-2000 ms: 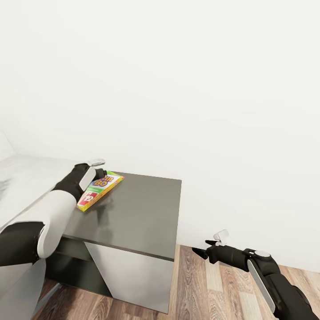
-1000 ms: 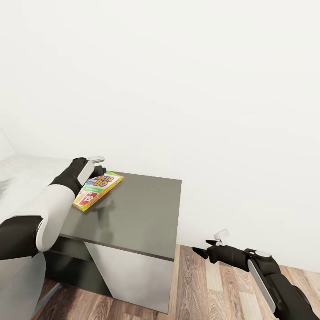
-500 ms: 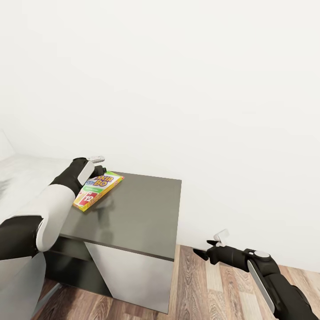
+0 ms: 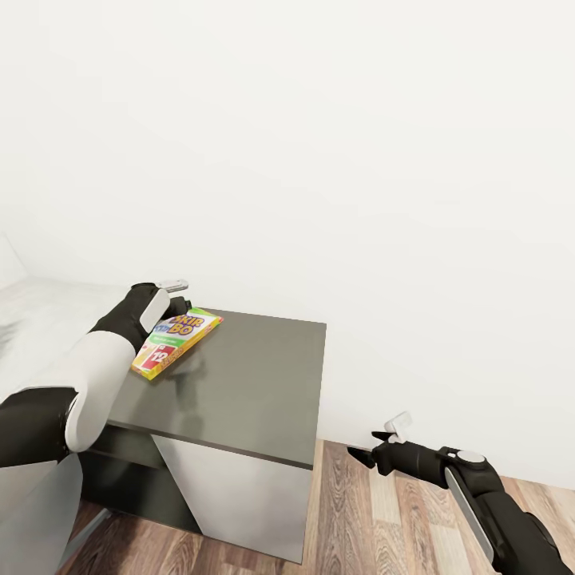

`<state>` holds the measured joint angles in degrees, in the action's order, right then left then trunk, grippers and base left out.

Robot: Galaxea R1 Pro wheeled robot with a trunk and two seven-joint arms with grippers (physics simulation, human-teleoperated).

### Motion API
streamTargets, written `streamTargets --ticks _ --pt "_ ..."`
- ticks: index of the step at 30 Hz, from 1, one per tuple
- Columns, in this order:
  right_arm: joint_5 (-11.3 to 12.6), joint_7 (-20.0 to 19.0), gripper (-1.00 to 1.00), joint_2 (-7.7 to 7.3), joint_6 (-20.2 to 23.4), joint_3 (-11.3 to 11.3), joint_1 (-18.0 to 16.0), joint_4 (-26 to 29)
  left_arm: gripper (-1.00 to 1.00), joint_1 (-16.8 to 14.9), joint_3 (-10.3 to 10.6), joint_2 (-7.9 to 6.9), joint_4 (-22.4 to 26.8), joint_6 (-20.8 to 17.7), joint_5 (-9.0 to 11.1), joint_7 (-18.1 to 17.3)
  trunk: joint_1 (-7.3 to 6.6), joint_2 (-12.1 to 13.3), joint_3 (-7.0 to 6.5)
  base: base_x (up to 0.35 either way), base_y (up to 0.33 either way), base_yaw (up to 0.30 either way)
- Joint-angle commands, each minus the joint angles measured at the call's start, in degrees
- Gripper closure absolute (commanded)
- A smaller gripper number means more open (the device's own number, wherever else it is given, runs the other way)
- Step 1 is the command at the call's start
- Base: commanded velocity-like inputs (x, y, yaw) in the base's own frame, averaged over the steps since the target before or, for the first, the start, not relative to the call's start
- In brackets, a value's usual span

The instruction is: Put all the toys in the child's room - the three board games (two on the bed and one on the table), the two jigsaw puzzles on the table, and the tennis ball on the table - inside the toy box on the table in the child's room.

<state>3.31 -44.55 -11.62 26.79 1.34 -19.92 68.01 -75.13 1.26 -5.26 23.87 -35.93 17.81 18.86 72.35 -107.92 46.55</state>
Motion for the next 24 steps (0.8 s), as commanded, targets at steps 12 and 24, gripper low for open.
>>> streamTargets --ticks 12,24 --pt "0.38 -0.01 -1.00 -0.07 0.51 -0.10 -0.03 0.11 -1.00 -0.02 0.27 0.15 0.45 -0.04 0.56 0.49 -0.01 -0.02 0.05 0.002 0.000 0.000" --pt "0.31 0.07 -1.00 -0.02 0.54 0.07 -0.03 0.04 -1.00 -0.02 0.32 0.10 0.56 -0.05 0.56 0.48 -0.01 -0.02 0.05 0.100 0.000 0.000"
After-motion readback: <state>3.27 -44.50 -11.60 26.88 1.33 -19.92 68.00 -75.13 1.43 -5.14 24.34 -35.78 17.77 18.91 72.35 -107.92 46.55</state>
